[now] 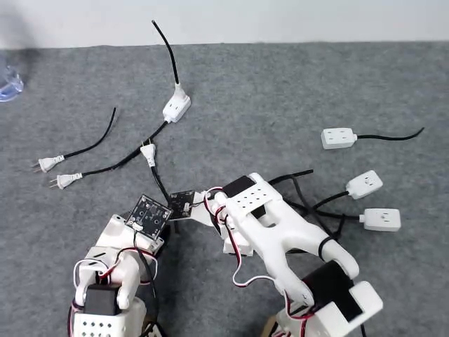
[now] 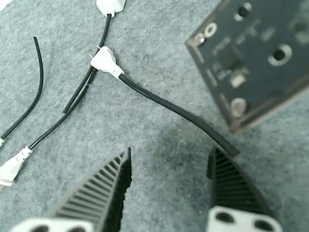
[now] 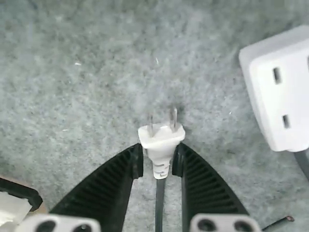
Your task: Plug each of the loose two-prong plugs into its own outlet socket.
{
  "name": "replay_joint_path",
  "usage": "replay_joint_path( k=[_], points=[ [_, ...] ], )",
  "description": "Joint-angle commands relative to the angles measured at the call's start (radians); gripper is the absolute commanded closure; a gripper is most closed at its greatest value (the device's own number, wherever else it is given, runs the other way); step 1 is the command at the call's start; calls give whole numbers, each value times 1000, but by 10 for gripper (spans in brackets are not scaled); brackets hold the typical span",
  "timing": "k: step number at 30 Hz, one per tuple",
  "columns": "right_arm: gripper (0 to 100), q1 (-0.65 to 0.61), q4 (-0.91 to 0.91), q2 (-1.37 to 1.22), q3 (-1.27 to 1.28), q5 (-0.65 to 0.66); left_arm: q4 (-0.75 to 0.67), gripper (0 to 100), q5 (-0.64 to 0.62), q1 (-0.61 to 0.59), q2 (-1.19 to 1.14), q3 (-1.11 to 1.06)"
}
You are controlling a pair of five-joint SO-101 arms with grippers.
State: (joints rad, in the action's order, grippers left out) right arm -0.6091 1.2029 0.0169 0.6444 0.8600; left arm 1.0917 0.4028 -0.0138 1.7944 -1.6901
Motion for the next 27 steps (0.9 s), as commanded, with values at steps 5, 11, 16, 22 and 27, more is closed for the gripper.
replay_joint_path(
  k=[5,11,16,22,27],
  points=[
    [879,-8,24,-8,-9,6,3,764,-8,6,8,5],
    [873,-8,22,-8,-34,-29,2,764,-8,6,8,5],
    [795,-8,21,-8,-34,-57,2,764,-8,6,8,5],
    [824,-8,19,-10,-32,-35,2,764,-8,6,8,5],
    [827,-8,27,2,-41,-25,2,764,-8,6,8,5]
  ],
)
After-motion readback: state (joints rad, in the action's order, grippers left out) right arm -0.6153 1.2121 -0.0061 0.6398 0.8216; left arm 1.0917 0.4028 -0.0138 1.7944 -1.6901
